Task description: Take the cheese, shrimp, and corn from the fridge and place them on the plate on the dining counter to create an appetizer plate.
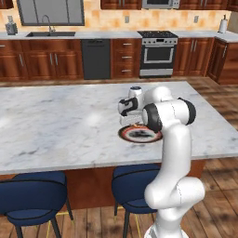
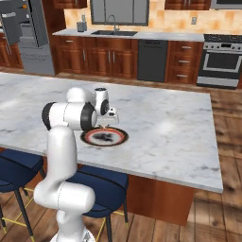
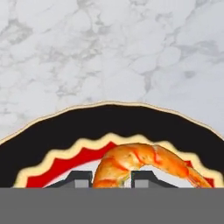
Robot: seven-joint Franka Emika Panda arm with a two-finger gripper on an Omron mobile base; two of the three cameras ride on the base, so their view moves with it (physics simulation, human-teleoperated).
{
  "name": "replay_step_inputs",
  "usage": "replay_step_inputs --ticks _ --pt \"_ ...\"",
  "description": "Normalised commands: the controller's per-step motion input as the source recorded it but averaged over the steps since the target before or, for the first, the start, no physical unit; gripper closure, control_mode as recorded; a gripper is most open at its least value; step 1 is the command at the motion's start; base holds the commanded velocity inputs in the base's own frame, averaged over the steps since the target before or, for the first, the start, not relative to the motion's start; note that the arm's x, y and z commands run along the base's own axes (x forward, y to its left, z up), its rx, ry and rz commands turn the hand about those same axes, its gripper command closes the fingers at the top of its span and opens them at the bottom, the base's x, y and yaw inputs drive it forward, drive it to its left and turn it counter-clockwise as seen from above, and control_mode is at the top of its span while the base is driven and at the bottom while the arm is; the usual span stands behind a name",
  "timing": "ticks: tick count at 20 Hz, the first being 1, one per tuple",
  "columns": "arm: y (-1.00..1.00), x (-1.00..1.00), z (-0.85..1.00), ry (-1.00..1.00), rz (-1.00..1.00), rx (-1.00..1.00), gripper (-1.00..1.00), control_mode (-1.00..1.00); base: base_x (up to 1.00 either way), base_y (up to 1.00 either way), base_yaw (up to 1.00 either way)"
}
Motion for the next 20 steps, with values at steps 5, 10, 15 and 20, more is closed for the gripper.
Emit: replay_step_inputs --ticks 5,10,15,20 --pt "0.0 -0.53 0.58 -0.11 0.0 0.0 -1.0 -1.0 0.0 0.0 0.0" --pt "0.2 -0.85 0.97 -0.1 0.0 0.0 -1.0 -1.0 0.0 0.0 0.0" --pt "0.37 -1.0 0.72 -0.01 0.02 0.0 -1.0 -1.0 0.0 0.0 0.0" --pt "0.09 -1.0 0.87 -0.05 0.0 0.0 -1.0 -1.0 0.0 0.0 0.0"
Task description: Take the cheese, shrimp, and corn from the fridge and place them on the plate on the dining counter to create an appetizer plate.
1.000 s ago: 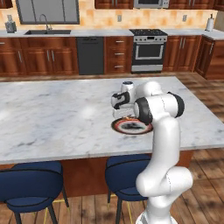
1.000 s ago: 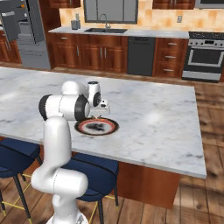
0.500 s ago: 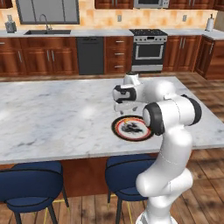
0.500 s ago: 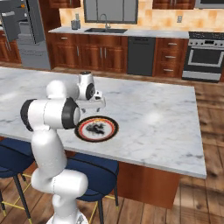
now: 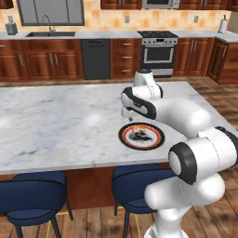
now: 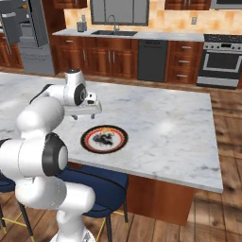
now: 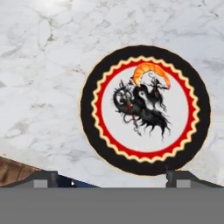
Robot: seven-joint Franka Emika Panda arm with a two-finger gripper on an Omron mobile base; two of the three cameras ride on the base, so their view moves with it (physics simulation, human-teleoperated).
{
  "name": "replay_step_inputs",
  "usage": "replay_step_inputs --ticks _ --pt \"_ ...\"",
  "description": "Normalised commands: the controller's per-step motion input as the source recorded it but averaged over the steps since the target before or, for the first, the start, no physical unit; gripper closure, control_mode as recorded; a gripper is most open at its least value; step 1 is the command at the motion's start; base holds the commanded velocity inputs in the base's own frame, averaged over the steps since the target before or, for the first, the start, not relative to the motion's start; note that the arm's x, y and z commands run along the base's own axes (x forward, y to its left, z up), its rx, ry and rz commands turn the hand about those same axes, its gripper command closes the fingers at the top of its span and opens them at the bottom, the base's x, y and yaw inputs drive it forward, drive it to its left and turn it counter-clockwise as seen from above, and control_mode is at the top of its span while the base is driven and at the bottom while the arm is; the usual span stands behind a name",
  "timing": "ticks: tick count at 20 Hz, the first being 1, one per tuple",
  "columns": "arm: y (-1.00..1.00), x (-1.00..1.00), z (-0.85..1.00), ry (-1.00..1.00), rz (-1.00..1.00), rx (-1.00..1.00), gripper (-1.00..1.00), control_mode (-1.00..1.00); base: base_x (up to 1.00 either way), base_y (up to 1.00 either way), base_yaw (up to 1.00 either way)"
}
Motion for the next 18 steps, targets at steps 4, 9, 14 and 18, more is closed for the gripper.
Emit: replay_step_inputs --ticks 4,9,14,18 --pt "0.0 -0.58 0.68 0.0 0.0 0.0 -1.0 -1.0 0.0 0.0 0.0" --pt "0.0 0.0 0.0 0.0 0.0 0.0 -1.0 1.0 -0.3 0.6 0.0" --pt "0.0 0.0 0.0 0.0 0.0 0.0 -1.0 1.0 -0.23 1.0 0.0" --pt "0.0 0.0 0.0 0.0 0.0 0.0 -1.0 1.0 -0.35 1.0 0.0"
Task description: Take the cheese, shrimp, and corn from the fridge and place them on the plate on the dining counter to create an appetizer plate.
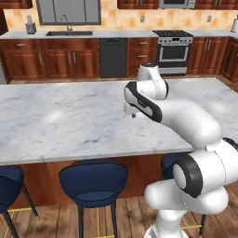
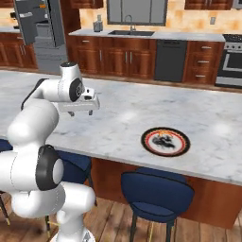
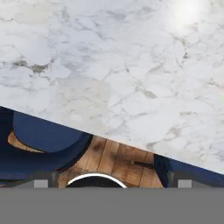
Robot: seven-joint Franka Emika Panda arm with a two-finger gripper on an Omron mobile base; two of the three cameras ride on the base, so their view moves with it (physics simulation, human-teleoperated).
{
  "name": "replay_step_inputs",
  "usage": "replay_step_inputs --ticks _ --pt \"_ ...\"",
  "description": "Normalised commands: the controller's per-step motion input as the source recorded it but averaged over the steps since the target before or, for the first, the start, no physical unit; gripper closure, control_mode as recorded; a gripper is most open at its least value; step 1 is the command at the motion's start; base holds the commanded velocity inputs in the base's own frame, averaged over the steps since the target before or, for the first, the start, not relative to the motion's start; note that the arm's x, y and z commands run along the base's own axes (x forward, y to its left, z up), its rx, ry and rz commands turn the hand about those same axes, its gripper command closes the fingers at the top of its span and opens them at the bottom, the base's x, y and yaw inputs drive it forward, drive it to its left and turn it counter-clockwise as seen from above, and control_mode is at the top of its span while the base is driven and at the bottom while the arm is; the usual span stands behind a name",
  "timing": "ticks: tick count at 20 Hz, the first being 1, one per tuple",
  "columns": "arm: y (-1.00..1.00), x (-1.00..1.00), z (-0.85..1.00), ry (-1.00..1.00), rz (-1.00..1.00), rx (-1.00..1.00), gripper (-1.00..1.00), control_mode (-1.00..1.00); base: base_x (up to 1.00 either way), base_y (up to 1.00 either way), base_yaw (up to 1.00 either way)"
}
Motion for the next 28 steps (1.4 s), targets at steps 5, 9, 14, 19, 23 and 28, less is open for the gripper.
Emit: replay_step_inputs --ticks 5,9,14,19,23,28 --pt "0.0 0.0 0.0 0.0 0.0 0.0 -1.0 1.0 -0.47 1.0 0.0" --pt "0.0 0.0 0.0 0.0 0.0 0.0 -1.0 1.0 -0.09 1.0 0.0" --pt "0.0 0.0 0.0 0.0 0.0 0.0 -1.0 1.0 0.09 1.0 -0.06" --pt "0.0 0.0 0.0 0.0 0.0 0.0 -1.0 1.0 0.25 1.0 -0.12" --pt "0.0 0.0 0.0 0.0 0.0 0.0 -1.0 1.0 0.38 1.0 -0.14" --pt "0.0 0.0 0.0 0.0 0.0 0.0 -1.0 1.0 0.53 1.0 -0.13"
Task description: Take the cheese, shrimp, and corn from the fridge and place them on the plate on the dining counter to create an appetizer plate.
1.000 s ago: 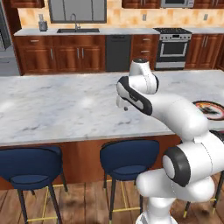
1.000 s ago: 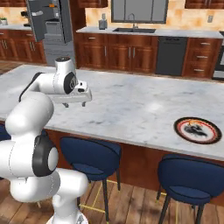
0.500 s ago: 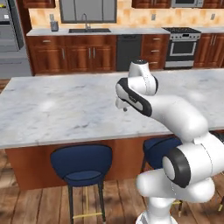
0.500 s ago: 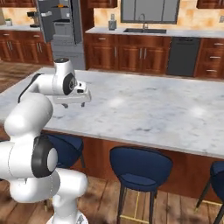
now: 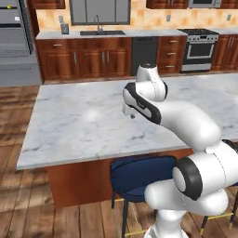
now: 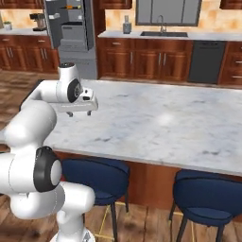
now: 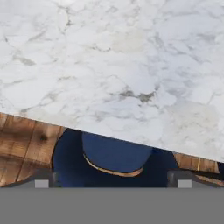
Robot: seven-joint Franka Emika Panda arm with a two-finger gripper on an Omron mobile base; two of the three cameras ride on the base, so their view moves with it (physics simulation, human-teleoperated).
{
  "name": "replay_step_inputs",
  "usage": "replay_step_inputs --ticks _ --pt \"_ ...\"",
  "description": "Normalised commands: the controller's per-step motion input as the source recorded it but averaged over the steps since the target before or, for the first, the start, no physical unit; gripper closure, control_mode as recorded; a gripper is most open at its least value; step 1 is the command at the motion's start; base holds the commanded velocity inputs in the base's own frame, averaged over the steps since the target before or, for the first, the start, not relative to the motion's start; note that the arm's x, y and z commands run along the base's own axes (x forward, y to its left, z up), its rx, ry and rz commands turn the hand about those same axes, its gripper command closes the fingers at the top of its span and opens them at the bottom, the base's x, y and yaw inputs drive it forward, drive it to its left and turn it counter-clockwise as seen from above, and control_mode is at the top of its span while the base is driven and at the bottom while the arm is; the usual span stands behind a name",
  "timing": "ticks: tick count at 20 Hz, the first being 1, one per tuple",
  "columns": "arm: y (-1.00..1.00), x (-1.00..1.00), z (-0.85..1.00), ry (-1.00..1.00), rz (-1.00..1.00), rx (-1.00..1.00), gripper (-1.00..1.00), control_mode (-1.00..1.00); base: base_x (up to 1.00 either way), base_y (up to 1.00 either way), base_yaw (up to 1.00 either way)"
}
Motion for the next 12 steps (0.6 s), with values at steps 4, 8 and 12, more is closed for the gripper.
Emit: replay_step_inputs --ticks 4,8,12 --pt "0.0 0.0 0.0 0.0 0.0 0.0 -1.0 1.0 0.62 1.0 -0.16" --pt "0.0 0.0 0.0 0.0 0.0 0.0 -1.0 1.0 0.52 1.0 -0.17" --pt "0.0 0.0 0.0 0.0 0.0 0.0 -1.0 1.0 0.22 1.0 -0.11"
